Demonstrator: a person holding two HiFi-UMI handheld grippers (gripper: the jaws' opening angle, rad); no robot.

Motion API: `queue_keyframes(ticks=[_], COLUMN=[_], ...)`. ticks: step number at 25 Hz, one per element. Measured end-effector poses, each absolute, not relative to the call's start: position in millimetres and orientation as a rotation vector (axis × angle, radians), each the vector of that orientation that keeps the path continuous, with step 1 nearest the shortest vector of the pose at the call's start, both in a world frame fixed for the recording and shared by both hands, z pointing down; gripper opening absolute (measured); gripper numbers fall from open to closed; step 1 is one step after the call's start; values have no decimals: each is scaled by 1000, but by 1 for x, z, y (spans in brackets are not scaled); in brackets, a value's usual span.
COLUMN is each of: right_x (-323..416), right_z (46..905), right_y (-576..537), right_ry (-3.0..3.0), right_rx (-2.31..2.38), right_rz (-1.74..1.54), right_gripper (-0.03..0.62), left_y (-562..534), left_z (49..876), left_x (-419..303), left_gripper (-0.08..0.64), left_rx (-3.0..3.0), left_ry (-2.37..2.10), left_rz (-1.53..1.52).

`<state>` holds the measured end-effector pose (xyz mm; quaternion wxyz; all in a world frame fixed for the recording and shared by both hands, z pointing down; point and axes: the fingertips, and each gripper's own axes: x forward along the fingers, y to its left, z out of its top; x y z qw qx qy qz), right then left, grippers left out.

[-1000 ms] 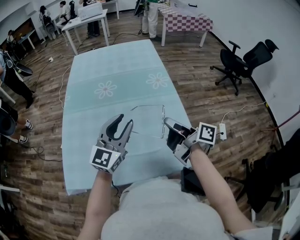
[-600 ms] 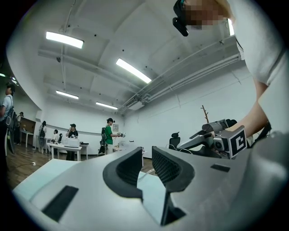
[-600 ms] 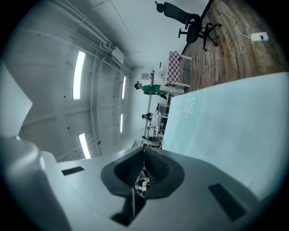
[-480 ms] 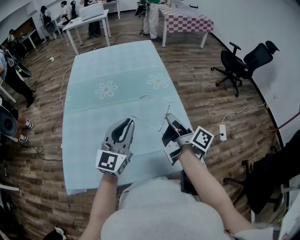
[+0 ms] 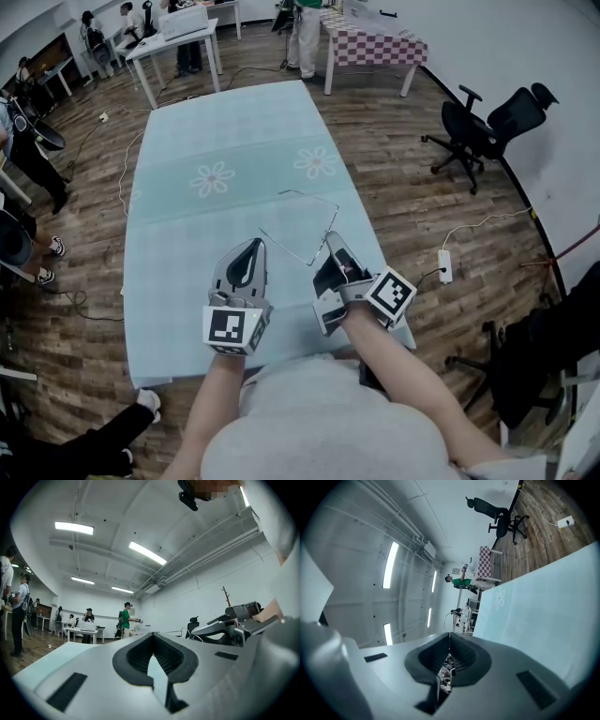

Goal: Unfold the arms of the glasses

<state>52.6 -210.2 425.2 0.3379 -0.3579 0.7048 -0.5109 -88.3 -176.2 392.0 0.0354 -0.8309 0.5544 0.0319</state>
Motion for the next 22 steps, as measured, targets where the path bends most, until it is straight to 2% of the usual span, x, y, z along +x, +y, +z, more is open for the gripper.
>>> queue_keyframes(ticks=[22], right_x=[49], right_z=[420], right_y=[-203], right_ry=[1851], right_rx=[-906], right_rz=[-1248], right_gripper=[11], left_y=[-166], left_z=[406], left_x=[-84], left_gripper=[8], left_rx=[-2483], left_ry=[1890], left_rz=[122])
